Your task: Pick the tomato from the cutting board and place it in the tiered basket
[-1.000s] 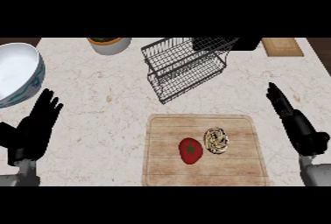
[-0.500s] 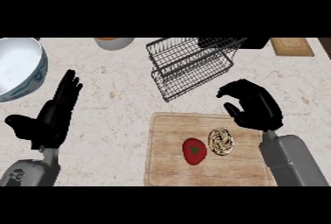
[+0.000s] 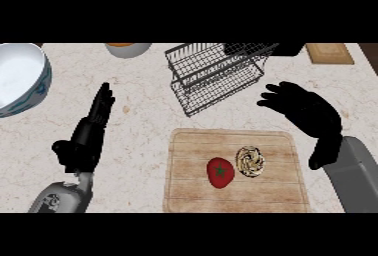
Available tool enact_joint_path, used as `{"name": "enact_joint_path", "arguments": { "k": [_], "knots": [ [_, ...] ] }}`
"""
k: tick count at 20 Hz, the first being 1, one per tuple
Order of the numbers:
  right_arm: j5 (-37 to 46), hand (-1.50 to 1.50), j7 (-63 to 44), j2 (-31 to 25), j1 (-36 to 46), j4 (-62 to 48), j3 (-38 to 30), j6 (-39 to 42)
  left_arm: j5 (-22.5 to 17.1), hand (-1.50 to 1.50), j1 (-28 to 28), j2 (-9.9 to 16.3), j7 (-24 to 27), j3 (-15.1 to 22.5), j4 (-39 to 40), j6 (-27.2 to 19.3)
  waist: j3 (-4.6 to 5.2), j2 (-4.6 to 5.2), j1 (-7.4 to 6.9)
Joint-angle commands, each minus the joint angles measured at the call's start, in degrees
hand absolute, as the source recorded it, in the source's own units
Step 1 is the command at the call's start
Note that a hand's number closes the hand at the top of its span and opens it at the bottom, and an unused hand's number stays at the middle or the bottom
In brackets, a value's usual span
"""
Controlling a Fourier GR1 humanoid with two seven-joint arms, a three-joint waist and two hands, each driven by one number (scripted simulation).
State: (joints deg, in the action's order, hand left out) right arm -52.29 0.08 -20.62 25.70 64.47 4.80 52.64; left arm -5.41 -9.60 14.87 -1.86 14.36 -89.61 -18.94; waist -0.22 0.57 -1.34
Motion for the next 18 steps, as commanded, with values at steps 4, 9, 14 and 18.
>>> {"name": "enact_joint_path", "arguments": {
  "k": [4, 9, 14, 18],
  "knots": [
    [12.69, -1.50, 0.86, -15.61, 8.06, 7.74, -4.89, 11.53, 1.26, 0.00, 0.11, -0.74, 0.19, 0.31, 0.67, -1.04, 0.15, -0.66, 1.35],
    [26.49, -1.50, 2.43, -19.35, 11.83, 21.94, -6.34, 10.38, 2.57, 0.00, 1.06, -1.11, 0.88, 0.87, 0.98, -1.95, 0.08, -0.84, 1.77],
    [39.50, -1.50, 0.42, -16.70, 12.29, 36.80, -1.29, 5.12, 1.88, 0.00, 0.58, -1.40, 2.23, -0.37, 3.23, -1.24, 0.20, -0.70, 1.59],
    [44.04, -1.50, -2.58, -15.80, 7.73, 44.78, 2.28, 4.03, 3.29, 0.00, -1.68, -3.56, 1.51, 0.51, 5.17, -1.70, 0.22, -0.68, 2.04]
  ]
}}
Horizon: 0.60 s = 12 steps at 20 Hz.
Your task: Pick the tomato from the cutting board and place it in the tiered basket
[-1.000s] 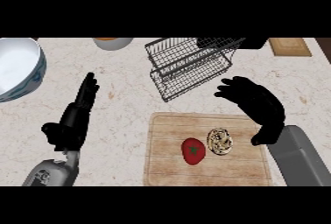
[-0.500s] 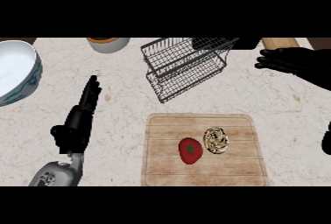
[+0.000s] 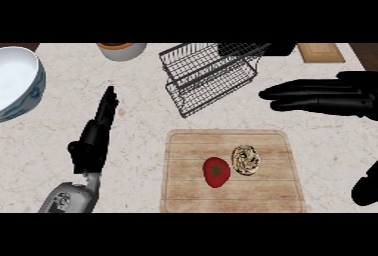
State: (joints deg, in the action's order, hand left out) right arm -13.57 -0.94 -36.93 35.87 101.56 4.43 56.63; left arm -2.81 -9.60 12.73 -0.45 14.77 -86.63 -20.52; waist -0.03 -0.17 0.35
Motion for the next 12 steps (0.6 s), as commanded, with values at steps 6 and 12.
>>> {"name": "enact_joint_path", "arguments": {
  "k": [6, 12],
  "knots": [
    [9.48, -1.50, -8.80, 8.08, -2.59, 10.99, 7.92, -1.77, 2.13, 0.00, 0.35, -2.32, -0.58, -0.80, -0.98, 0.27, 0.06, 0.06, -0.36],
    [10.92, -1.50, -13.56, 7.14, -6.88, 17.96, 10.27, 0.84, 2.54, 0.00, 1.36, -2.05, 1.94, -2.46, 0.88, 2.18, 0.09, -0.03, -0.08]
  ]
}}
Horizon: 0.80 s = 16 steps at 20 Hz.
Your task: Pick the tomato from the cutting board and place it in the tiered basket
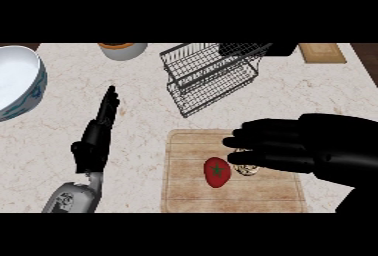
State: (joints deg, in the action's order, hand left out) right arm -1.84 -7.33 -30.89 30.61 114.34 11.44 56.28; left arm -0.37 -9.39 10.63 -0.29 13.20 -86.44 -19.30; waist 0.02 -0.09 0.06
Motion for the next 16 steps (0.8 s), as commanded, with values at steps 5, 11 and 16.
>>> {"name": "enact_joint_path", "arguments": {
  "k": [5, 11, 16],
  "knots": [
    [5.93, -1.50, -4.96, 0.02, -2.21, 3.21, 5.01, 4.07, 1.16, 0.00, 1.12, -1.78, 2.26, -0.51, 0.98, 0.82, 0.01, 0.09, 0.00],
    [13.27, -1.50, -2.04, 0.33, -3.77, 2.96, 4.67, 4.85, 2.82, 0.00, -1.46, -0.98, -6.24, -1.27, -3.60, 1.66, -0.05, 0.09, -0.29],
    [24.68, -1.50, 6.44, 2.06, -1.18, -1.33, 6.07, 1.92, 3.61, 0.00, -0.14, -2.80, -4.23, -1.49, -3.50, 2.12, -0.05, 0.16, -0.53]
  ]
}}
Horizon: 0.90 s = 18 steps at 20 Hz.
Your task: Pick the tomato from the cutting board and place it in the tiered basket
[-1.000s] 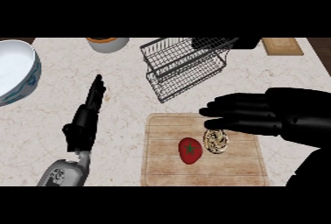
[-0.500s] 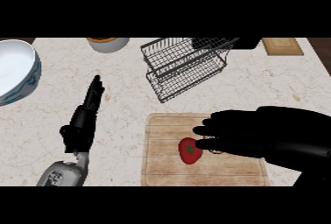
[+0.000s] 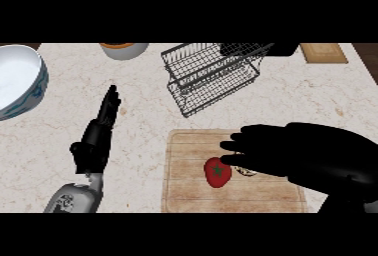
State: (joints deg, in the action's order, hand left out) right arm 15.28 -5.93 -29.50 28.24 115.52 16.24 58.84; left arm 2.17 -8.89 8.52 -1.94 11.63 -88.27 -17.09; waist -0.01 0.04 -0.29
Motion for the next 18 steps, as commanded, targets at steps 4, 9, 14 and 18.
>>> {"name": "enact_joint_path", "arguments": {
  "k": [4, 9, 14, 18],
  "knots": [
    [11.03, -1.50, 7.58, -0.86, -0.86, -0.12, 1.57, 0.00, 1.00, 0.00, -3.29, -0.45, -3.63, -2.14, -0.43, 1.35, 0.00, -0.01, 0.12],
    [15.66, -1.50, 17.22, -3.88, 0.66, -2.04, 2.74, -3.01, 2.80, 0.00, -2.51, -3.30, 0.75, -1.27, 3.72, 0.39, -0.02, 0.10, 0.06],
    [22.77, -1.50, 20.61, -3.44, -2.51, -0.58, 5.54, -9.41, 1.49, 0.00, 1.24, -1.05, 0.93, -3.46, -0.03, 3.04, 0.00, -0.02, 0.01],
    [29.20, -1.50, 18.95, 1.78, -1.21, -7.84, 8.84, -13.65, 1.67, 0.00, 1.28, -1.04, 0.32, -4.17, -1.45, 4.11, 0.02, -0.01, -0.14]
  ]
}}
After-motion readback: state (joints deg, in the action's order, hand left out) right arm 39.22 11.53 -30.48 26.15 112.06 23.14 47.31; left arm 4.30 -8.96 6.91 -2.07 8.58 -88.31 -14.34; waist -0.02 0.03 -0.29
